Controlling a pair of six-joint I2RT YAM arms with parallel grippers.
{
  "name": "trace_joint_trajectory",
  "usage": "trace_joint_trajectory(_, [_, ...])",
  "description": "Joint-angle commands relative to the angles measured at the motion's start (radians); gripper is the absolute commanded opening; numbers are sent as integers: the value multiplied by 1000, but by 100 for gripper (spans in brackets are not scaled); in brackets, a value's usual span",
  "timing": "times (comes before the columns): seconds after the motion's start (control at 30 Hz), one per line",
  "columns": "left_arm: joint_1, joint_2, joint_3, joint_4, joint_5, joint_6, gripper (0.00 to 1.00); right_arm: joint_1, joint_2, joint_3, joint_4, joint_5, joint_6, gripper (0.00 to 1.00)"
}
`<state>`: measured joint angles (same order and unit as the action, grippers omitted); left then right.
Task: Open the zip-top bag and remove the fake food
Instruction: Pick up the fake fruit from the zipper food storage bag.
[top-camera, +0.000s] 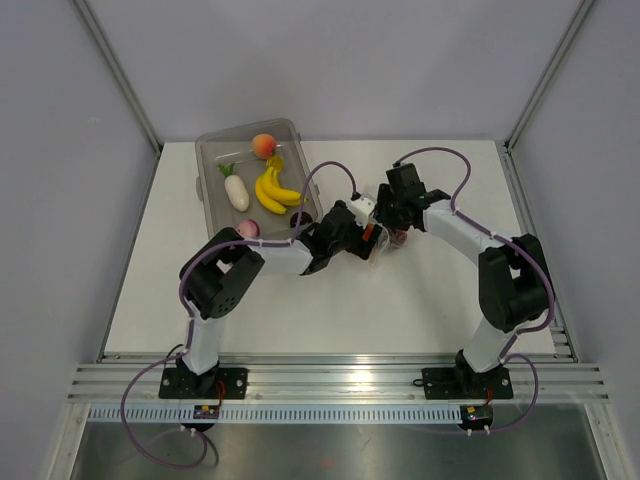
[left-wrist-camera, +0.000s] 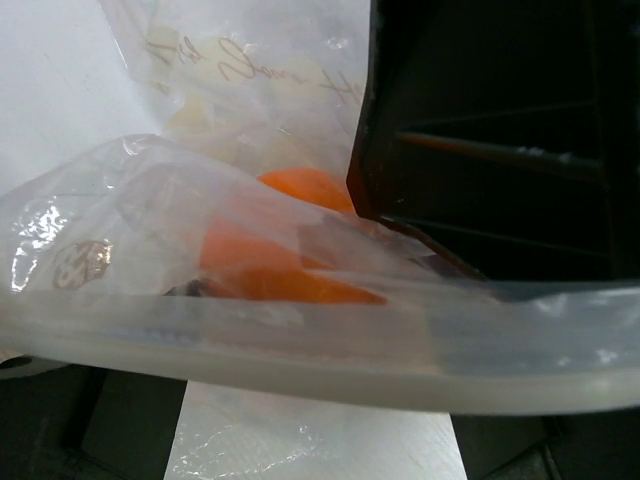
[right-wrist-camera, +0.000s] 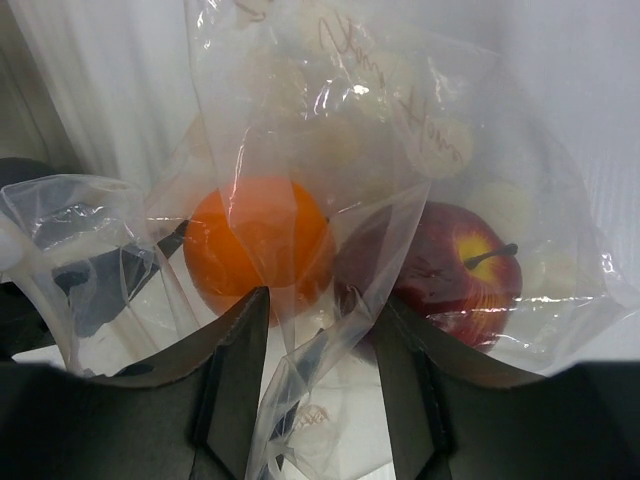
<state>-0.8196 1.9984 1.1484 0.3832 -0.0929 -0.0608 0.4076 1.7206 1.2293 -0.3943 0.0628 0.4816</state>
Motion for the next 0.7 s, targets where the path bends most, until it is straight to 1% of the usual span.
trace_joint_trajectory(0.0, [-4, 23, 62, -16, -34, -22, 94, 17, 30, 21, -60, -58, -20, 53])
trace_joint_trajectory(0.1, [-4, 46, 99, -67, -48, -31, 92, 19, 30, 22, -63, -58, -21, 50])
trace_joint_trajectory(0.17, [-4, 50, 106, -79, -51, -33, 89, 17, 28, 22, -63, -58, -20, 49])
trace_joint_trajectory(0.3, [-4, 28, 80, -57, -54, -39, 80, 17, 19, 16, -57, -60, -9, 48])
trace_joint_trajectory(0.33, [-4, 17, 77, -55, -54, -43, 76, 17, 17, 19, -57, -57, -6, 47])
trace_joint_trajectory(0.4, [-4, 7, 73, -63, -57, -56, 71, 17, 17, 21, -60, -51, 6, 46])
trace_joint_trajectory(0.43, [-4, -6, 67, -60, -59, -54, 66, 16, 16, 21, -64, -32, 9, 46])
trace_joint_trajectory(0.5, [-4, -21, 36, -29, -65, -56, 63, 16, 7, 16, -64, -20, 20, 46])
trace_joint_trajectory(0.53, [-4, -36, 25, -17, -68, -57, 60, 16, 2, 12, -58, -14, 26, 46])
trace_joint_trajectory(0.67, [-4, -65, -6, 22, -79, -71, 56, 13, -19, -4, -51, 6, 48, 45])
